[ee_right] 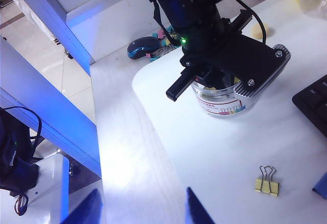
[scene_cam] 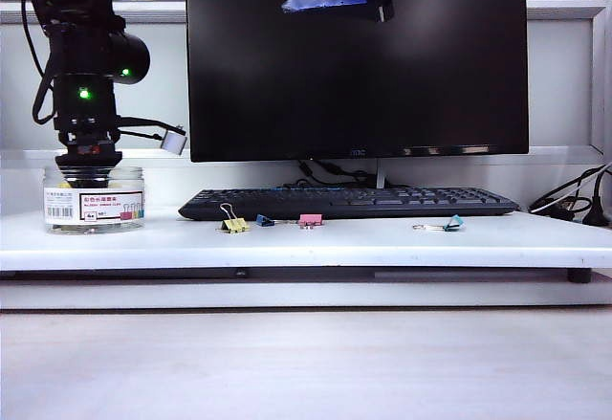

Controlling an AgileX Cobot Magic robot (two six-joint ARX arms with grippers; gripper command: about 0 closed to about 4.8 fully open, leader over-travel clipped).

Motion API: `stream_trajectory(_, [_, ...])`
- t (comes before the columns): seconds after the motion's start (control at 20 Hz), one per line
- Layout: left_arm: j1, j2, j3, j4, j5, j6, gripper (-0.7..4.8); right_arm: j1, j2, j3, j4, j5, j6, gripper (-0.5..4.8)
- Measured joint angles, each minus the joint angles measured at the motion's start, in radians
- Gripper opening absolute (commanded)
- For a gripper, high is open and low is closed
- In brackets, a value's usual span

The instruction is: Take the clips out of the round transparent plastic box and place them on the table.

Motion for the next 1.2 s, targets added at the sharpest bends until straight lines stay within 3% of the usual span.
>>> stream_trajectory(0.7, [0.0,0.029,0.013,0.028,0.027,0.024,0.57,0.0,0.0,0.0,0.0,0.0,0.0,2.12])
stream_trajectory(0.8, [0.0,0.033,0.017,0.029,0.032,0.024,0.37,0.0,0.0,0.0,0.0,0.0,0.0,2.12])
stream_trajectory(0.85, [0.0,0.035,0.018,0.029,0.034,0.024,-0.08,0.0,0.0,0.0,0.0,0.001,0.0,2.12])
stream_trajectory(0.9, [0.0,0.035,0.017,0.029,0.039,0.023,-0.06,0.0,0.0,0.0,0.0,0.001,-0.001,2.12])
stream_trajectory(1.2, [-0.005,0.038,0.012,0.1,0.04,-0.047,-0.06,0.0,0.0,0.0,0.0,0.001,-0.001,2.12])
